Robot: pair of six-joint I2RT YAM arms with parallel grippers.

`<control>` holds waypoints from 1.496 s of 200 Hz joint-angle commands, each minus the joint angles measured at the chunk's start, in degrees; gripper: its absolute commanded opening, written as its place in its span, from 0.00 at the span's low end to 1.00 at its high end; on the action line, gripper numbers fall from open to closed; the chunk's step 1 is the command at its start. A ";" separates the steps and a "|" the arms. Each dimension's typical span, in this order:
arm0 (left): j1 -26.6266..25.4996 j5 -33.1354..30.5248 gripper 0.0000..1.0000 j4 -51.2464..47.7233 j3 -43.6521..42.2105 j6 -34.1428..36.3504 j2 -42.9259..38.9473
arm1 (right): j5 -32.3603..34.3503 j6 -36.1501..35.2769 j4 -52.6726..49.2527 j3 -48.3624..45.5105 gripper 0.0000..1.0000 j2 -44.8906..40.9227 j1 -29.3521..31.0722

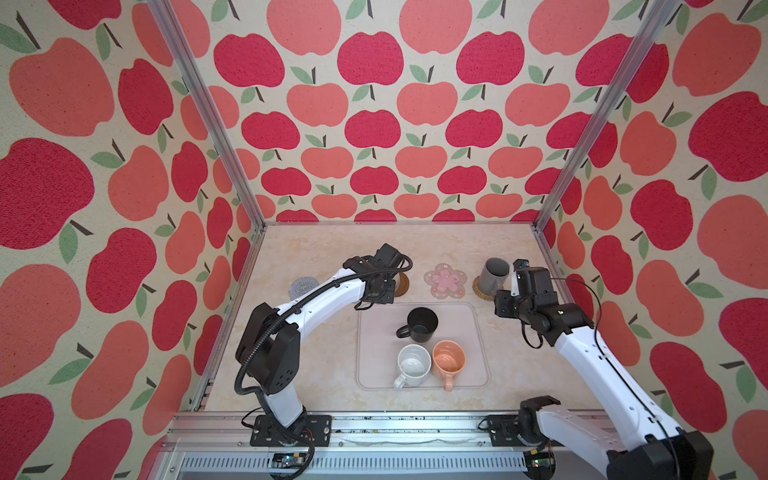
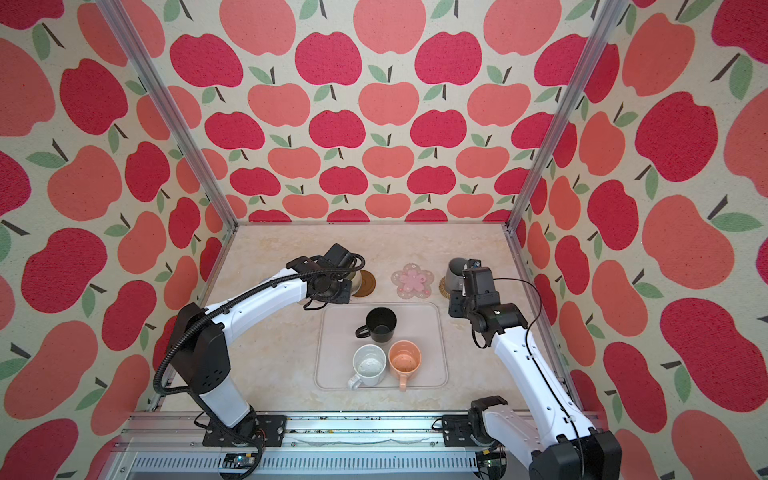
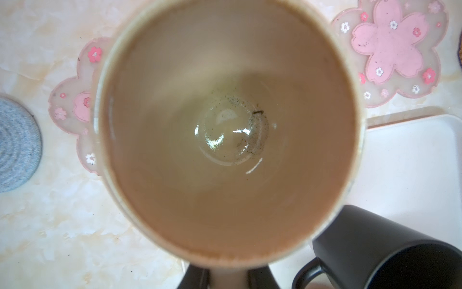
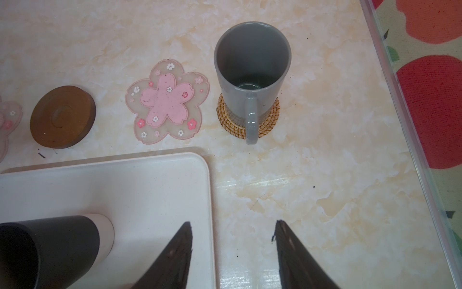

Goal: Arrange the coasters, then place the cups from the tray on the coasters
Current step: 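Carry the beige mug with the left gripper over the brown round coaster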

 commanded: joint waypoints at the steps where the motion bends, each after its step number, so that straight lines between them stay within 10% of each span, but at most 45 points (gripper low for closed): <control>1: 0.40 -1.92 0.00 2.14 4.20 1.22 -0.26 | -0.18 -1.25 -0.12 -0.47 0.56 0.13 -0.71; 299: 1.34 -0.19 0.00 -10.15 30.33 -6.25 22.18 | -3.09 -7.26 1.87 3.00 0.56 7.31 -4.80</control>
